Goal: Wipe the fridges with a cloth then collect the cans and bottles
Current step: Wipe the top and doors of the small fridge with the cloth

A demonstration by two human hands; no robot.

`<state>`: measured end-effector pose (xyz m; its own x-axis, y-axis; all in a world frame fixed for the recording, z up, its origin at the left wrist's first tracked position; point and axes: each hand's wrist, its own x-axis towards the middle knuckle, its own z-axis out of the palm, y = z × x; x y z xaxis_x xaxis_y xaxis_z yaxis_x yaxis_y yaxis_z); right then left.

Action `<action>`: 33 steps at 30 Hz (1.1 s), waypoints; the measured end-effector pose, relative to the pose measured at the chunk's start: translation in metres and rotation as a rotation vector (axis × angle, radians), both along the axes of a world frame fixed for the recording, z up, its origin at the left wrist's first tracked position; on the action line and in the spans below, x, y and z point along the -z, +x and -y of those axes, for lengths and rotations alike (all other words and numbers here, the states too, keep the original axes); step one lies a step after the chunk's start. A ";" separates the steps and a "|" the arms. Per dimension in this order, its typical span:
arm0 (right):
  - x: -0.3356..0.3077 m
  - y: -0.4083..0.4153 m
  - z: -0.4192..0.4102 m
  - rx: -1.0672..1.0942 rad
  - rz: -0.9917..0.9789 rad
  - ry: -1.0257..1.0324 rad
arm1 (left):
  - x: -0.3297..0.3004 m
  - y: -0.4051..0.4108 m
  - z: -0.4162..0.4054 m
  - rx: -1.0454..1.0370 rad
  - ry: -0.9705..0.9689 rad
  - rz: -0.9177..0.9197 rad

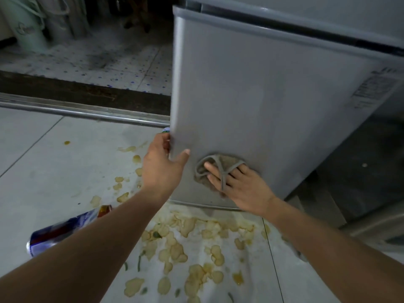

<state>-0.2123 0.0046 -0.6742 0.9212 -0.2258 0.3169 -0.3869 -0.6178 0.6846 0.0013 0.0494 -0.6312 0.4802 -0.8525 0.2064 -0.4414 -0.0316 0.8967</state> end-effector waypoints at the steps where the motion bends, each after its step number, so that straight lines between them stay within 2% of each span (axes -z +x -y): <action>1: -0.002 -0.002 -0.003 0.017 -0.032 0.000 | -0.001 -0.001 0.001 -0.017 0.006 0.016; 3: -0.017 -0.004 -0.007 0.005 0.015 -0.033 | -0.003 -0.001 0.002 -0.033 0.025 0.037; 6: -0.059 -0.014 -0.006 0.000 0.365 -0.131 | -0.005 0.000 0.004 -0.044 0.060 0.059; 8: -0.080 -0.025 -0.003 0.062 0.528 -0.177 | -0.004 -0.001 0.004 -0.055 0.062 0.071; 11: -0.070 -0.026 0.000 0.078 0.643 -0.063 | -0.004 -0.002 0.004 -0.059 0.053 0.083; 13: -0.045 -0.021 -0.007 0.115 0.588 -0.010 | -0.005 -0.001 0.004 -0.054 0.058 0.089; 16: -0.015 -0.027 -0.022 0.167 0.259 0.089 | -0.008 -0.002 0.003 -0.051 0.077 0.091; 18: -0.017 -0.033 -0.027 0.197 0.191 0.151 | -0.009 -0.002 0.002 -0.045 0.090 0.081; 20: -0.034 -0.039 -0.027 0.214 0.317 0.167 | -0.010 -0.003 0.002 -0.036 0.097 0.074; 24: -0.080 -0.061 -0.018 0.344 0.771 0.046 | -0.008 -0.003 0.002 -0.036 0.093 0.087; 26: -0.077 -0.064 -0.017 0.431 0.880 0.014 | -0.008 -0.003 0.002 -0.039 0.087 0.091; 28: -0.054 -0.062 -0.023 0.459 0.838 0.041 | -0.007 -0.003 0.001 -0.041 0.087 0.100; 31: -0.016 -0.070 -0.034 0.462 0.641 0.219 | -0.007 -0.004 0.001 -0.042 0.095 0.091; 33: -0.011 -0.072 -0.038 0.494 0.608 0.297 | -0.008 -0.004 0.001 -0.042 0.101 0.082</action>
